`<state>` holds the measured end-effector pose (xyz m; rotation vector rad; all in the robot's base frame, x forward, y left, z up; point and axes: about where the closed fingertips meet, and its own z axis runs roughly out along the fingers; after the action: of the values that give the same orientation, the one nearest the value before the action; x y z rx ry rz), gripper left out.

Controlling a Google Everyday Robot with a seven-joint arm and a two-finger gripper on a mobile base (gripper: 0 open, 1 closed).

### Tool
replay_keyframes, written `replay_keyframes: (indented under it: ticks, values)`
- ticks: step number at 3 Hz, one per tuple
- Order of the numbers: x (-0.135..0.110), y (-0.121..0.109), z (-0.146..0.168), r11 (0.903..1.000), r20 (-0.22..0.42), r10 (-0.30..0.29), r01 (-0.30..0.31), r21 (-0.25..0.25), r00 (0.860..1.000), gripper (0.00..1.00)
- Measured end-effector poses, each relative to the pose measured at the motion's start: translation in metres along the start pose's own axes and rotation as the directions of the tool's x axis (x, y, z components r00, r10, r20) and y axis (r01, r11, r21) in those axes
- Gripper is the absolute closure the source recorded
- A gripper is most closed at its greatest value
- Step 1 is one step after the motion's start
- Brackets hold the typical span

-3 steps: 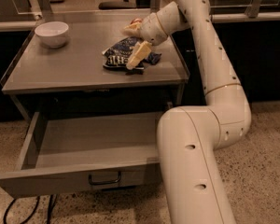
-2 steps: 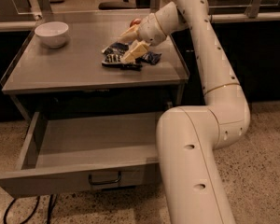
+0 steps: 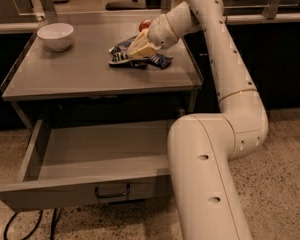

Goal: Place blue chip bag into top drawer

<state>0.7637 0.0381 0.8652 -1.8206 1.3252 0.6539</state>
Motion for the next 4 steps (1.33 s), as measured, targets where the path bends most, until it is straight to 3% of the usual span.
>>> replay_keyframes:
  ticks: [1, 2, 3, 4]
  values:
    - [0.000, 0.000, 0.000, 1.0000, 0.000, 0.000, 0.000, 0.000, 1.000, 1.00]
    - [-0.013, -0.006, 0.006, 0.9999, 0.006, -0.012, 0.012, 0.010, 1.000, 1.00]
    - [-0.059, -0.011, -0.001, 0.9977, -0.033, -0.065, 0.066, 0.015, 0.997, 1.00]
    - [-0.113, -0.008, -0.030, 0.9928, -0.085, -0.110, 0.114, 0.039, 0.990, 1.00]
